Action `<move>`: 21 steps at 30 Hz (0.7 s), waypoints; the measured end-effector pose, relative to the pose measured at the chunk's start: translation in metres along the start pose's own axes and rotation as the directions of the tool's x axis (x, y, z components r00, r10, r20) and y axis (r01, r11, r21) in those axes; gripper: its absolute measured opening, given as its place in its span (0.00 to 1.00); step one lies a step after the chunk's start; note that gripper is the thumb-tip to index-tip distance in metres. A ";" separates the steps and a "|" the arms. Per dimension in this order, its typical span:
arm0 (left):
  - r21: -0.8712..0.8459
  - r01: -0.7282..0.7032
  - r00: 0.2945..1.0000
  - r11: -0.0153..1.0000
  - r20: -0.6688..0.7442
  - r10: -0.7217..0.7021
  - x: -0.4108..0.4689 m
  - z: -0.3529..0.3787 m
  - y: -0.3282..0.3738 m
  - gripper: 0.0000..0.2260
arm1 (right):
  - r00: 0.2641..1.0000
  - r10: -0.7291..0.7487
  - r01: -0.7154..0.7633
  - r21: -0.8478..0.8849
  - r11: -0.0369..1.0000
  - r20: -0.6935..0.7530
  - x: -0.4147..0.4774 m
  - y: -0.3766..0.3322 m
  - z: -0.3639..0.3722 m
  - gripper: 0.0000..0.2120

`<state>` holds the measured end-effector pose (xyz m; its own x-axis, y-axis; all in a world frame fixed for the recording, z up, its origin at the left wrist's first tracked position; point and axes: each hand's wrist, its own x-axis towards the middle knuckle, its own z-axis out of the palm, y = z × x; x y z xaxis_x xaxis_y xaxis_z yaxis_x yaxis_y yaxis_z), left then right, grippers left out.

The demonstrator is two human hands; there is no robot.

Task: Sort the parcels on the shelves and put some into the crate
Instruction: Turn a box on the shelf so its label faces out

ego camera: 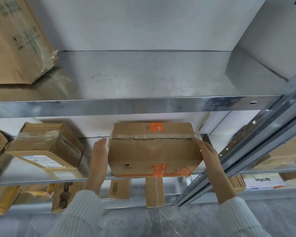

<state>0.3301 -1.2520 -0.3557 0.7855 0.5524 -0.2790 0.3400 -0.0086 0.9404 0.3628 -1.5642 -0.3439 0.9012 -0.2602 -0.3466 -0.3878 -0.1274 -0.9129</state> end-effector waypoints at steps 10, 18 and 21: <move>0.411 0.017 0.994 0.911 0.089 -0.058 0.031 0.045 0.045 0.28 | 0.993 0.066 -0.040 -0.239 0.970 0.102 0.030 -0.030 0.025 0.26; 0.500 -0.002 0.999 0.866 -0.039 0.025 0.014 0.040 0.043 0.22 | 0.996 -0.031 0.054 -0.292 0.955 0.083 0.034 -0.018 0.029 0.24; 0.449 -0.016 0.999 0.894 -0.021 0.028 0.007 0.038 0.043 0.21 | 0.997 -0.042 0.063 -0.333 0.941 0.070 0.025 -0.023 0.028 0.25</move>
<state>0.3700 -1.2796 -0.3247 0.7838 0.5691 -0.2485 0.5235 -0.3904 0.7573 0.4000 -1.5407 -0.3382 0.9280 -0.1868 -0.3225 -0.3727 -0.4548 -0.8088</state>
